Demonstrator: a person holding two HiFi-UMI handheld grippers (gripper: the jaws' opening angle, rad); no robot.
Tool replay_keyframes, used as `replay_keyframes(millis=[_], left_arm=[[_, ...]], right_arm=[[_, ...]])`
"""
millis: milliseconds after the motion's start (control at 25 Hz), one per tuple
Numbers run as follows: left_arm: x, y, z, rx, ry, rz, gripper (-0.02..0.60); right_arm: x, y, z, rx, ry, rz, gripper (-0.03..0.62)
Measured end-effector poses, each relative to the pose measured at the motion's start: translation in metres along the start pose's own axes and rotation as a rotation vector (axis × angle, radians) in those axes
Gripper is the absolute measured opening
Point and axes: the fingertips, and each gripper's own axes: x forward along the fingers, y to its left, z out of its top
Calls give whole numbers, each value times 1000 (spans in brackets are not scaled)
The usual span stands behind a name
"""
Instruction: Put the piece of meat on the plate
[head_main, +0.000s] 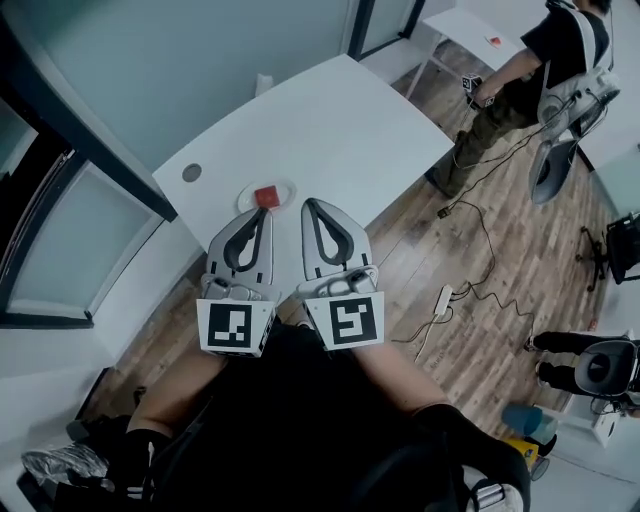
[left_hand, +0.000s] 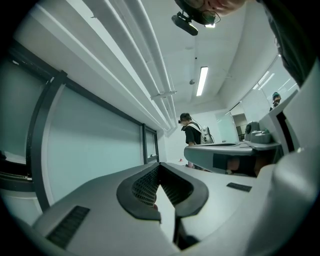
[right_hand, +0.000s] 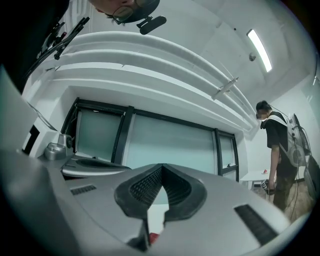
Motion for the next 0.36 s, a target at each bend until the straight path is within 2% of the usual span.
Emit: replay_keyframes(millis=[360], left_arm=[[-19,-9,5,-22,-14,6,3]], right_arm=[[-22,15,5,-12,-12,30,3]])
